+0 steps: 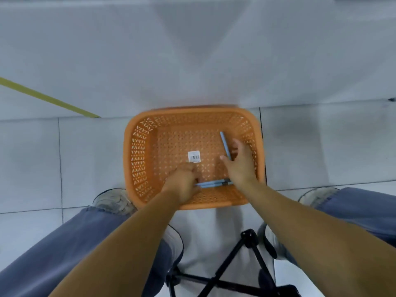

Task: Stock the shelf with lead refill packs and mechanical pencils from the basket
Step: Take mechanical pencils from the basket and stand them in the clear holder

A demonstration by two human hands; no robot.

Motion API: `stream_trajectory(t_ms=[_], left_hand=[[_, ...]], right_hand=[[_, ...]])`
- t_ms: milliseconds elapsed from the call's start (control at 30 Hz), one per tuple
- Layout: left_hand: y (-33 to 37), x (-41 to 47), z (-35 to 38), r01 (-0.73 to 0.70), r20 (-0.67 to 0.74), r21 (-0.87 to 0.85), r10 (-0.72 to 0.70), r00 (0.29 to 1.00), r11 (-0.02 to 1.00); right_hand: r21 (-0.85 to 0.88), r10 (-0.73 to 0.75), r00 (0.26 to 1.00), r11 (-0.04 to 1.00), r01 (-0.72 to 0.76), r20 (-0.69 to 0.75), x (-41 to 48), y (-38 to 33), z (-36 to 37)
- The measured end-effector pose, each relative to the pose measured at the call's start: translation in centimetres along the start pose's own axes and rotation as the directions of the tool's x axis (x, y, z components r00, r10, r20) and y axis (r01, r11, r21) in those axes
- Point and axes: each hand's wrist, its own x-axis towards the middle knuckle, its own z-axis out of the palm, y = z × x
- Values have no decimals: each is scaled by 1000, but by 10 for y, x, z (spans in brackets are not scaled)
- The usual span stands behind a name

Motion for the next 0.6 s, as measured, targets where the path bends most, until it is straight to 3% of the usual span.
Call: stream_trajectory(t_ms=[200,467,600], left_hand=[[-17,-7,-6,51,-11,87,-51,999,995],[-15,-6,-11,49,77,212,-67,995,976],[-9,-9,-16,97,133,161,-119,984,982]], right_hand=[[-187,-104,994,978,94,-42,9,9,17],[-170,-31,994,984,48,106,24,5,6],[-29,1,971,1000,6,238,16,-10,-12]])
